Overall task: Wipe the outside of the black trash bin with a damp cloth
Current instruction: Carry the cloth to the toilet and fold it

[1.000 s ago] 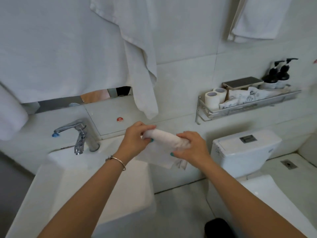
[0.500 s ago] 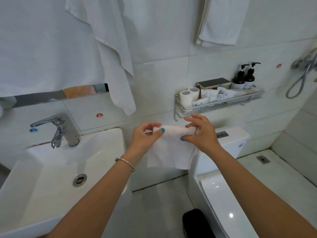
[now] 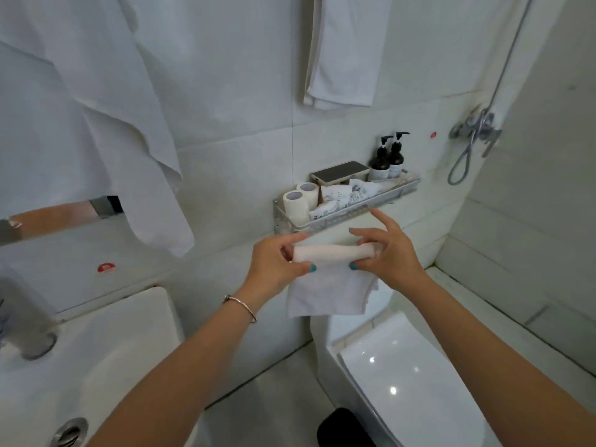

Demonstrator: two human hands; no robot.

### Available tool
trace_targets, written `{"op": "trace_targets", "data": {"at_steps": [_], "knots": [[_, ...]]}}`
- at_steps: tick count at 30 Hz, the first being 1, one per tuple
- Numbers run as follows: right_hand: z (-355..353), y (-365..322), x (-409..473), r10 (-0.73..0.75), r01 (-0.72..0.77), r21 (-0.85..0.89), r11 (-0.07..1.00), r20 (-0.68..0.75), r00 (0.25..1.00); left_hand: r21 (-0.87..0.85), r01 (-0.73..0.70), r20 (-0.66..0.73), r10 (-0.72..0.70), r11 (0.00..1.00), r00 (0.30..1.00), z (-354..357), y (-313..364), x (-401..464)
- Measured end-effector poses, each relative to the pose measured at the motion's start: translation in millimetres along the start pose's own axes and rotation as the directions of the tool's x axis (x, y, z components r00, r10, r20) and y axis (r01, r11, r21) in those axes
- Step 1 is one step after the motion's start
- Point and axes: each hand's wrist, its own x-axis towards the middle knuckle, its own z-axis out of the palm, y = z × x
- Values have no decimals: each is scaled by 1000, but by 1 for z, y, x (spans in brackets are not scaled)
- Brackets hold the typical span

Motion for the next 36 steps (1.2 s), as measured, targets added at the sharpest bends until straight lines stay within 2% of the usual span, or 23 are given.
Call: {"op": "trace_targets", "data": {"at_steps": [6,11,15,19,21,23,24,27,29,32,36], "knots": [[8,8,9,166,-182,-244,953,-84,983,53,-125,47,122,991,991,13,0,38],[9,20,1,157,-215,-292,932,-209,965,136,-280,148,260,950,954,29,-2,53],[-6,20,-9,181,-256,-346,903,-234,955,176,-332,142,310,927,940,42,4,54],[-29,19,-26,297,-390,-543,743,-255,920,234,-309,138,284,922,949,52,15,53],[-39,20,-35,356,-450,-470,759,-280,892,268,-347,161,313,899,936,58,20,52],[-46,21,-44,385,-455,-278,846,-272,882,145,-383,257,340,912,905,66,26,50],[-50,21,-51,393,-451,-197,871,-272,878,28,-357,331,329,934,885,70,29,47],[-63,18,-74,382,-418,-58,906,-312,870,-272,-125,491,249,954,835,77,43,29],[-69,12,-90,388,-376,109,920,-383,838,-332,-90,465,246,939,850,81,51,13],[-77,4,-117,468,-317,369,874,-460,755,-414,-108,411,292,904,864,85,66,-17],[-82,-1,-155,579,-251,583,773,-485,655,-456,-257,353,439,852,826,92,81,-58]]}}
